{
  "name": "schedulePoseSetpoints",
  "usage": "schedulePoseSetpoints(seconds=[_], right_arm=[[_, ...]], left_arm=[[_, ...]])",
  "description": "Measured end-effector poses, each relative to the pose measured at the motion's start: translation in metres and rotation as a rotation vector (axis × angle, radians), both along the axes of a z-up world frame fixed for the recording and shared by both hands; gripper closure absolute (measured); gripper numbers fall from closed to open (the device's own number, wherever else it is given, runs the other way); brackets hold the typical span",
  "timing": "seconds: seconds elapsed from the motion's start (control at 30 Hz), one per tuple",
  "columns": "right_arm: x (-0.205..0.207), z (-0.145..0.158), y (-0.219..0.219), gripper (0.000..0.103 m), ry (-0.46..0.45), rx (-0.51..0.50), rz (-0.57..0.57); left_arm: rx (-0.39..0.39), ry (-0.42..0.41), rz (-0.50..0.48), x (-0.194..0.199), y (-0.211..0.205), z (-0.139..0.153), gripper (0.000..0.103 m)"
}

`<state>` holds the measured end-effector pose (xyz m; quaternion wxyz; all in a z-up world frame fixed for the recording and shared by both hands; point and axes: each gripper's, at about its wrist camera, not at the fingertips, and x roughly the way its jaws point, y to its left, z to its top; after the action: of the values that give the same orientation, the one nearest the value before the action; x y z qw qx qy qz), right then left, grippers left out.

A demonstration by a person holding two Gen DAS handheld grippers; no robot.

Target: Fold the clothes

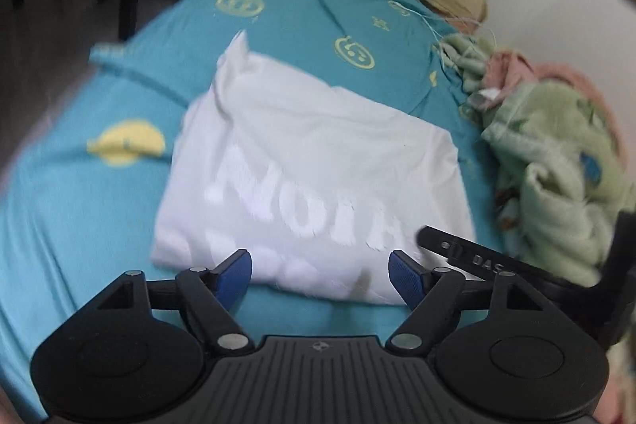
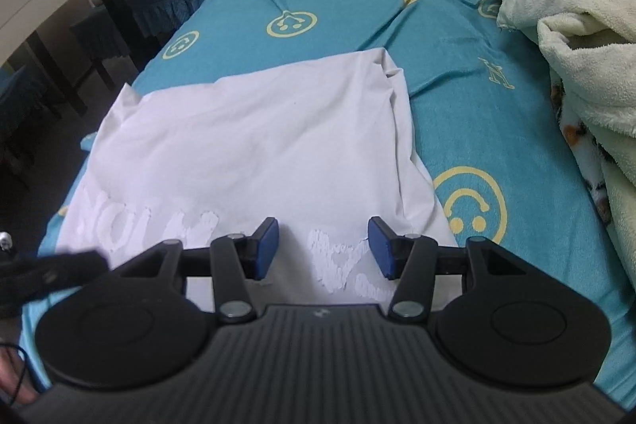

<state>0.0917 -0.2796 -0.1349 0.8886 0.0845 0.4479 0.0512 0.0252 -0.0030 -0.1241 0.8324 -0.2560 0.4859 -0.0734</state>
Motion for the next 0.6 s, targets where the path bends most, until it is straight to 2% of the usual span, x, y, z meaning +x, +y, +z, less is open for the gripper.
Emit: schedulePoseSetpoints(seconds=[0.07,0.13,0.23,0.37,0.4,0.43,0.5,0.6], right_arm=[[0.002,0.000,-0.001,0.050,0.005,0.026,-0.003],[0.004,-0.001,-0.001,0.049,0.014,0.043,-0.005],[0.006,-0.001,0.000,0.049,0.018,0.056,-0.010],[0.005,0.003,-0.003,0.049,0.015,0.117,-0.024],[0.004,0.005,-0.006,0.049,0.011,0.146,-0.035],[0.002,0.007,-0.009,0.049,0.006,0.183,-0.055],[-0.003,0.013,-0.018,0.049,0.011,0.301,-0.091],[-0.010,0.008,-0.029,0.049,0.092,0.585,-0.097]], left_arm=[[-0.081,0.046,0.046,-0.003,0.008,-0.004,0.025],[-0.151,0.125,0.104,-0.002,0.016,-0.023,0.027],[-0.218,0.180,0.194,0.001,0.027,-0.044,0.030],[-0.288,0.150,0.313,0.001,0.045,-0.055,0.034],[-0.301,0.138,0.339,0.001,0.049,-0.056,0.041],[-0.305,0.130,0.354,0.001,0.052,-0.056,0.049],[-0.314,0.115,0.361,0.001,0.056,-0.054,0.055],[-0.331,0.090,0.370,-0.001,0.060,-0.049,0.064]])
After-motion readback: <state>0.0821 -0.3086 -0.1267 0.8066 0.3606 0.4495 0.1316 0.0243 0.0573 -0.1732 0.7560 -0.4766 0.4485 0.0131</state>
